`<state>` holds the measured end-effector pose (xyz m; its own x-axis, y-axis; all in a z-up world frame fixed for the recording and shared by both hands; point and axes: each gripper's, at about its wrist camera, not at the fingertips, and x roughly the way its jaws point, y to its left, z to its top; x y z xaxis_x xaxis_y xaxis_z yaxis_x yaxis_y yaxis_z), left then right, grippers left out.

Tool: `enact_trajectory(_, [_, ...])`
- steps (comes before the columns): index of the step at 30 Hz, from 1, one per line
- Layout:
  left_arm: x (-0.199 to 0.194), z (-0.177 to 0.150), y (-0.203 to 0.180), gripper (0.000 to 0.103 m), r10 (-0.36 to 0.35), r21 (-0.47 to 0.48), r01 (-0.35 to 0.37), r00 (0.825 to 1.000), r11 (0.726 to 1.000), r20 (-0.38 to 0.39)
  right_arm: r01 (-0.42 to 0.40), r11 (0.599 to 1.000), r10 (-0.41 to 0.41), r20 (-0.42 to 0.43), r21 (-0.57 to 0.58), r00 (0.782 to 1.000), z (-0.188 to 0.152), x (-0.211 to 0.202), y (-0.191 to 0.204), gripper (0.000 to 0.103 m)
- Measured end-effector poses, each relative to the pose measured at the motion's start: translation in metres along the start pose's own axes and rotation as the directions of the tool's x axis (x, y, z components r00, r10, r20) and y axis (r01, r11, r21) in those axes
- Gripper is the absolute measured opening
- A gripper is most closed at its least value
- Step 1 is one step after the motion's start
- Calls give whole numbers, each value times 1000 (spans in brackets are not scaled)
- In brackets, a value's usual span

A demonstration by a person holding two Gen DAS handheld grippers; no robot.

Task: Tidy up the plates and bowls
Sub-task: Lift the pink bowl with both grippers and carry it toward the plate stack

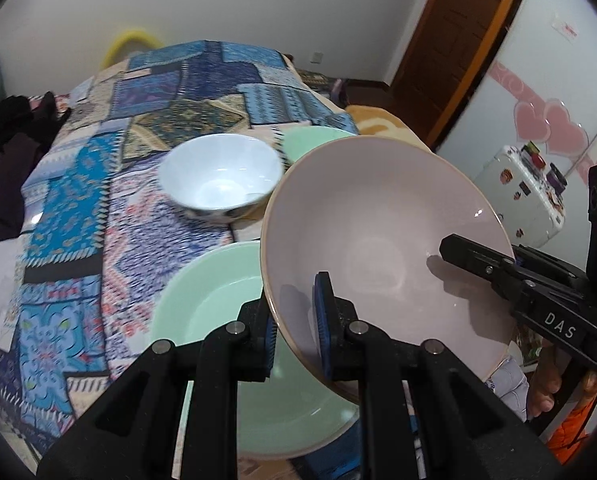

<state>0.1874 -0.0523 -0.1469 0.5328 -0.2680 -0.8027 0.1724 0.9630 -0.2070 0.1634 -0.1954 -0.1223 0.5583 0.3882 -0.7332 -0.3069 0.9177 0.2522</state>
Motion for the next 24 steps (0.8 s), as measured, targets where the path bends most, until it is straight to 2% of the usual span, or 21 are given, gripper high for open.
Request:
enact_trajectory(13, [-62, -39, 82, 17, 109, -139, -100, 992, 985, 61, -104, 982, 96, -60, -155, 994, 0, 35, 91, 22])
enact_trajectory(24, [-99, -81, 150, 17, 222, -256, -199, 973, 946, 64, -197, 953, 162, -160, -230, 974, -15, 71, 156, 22])
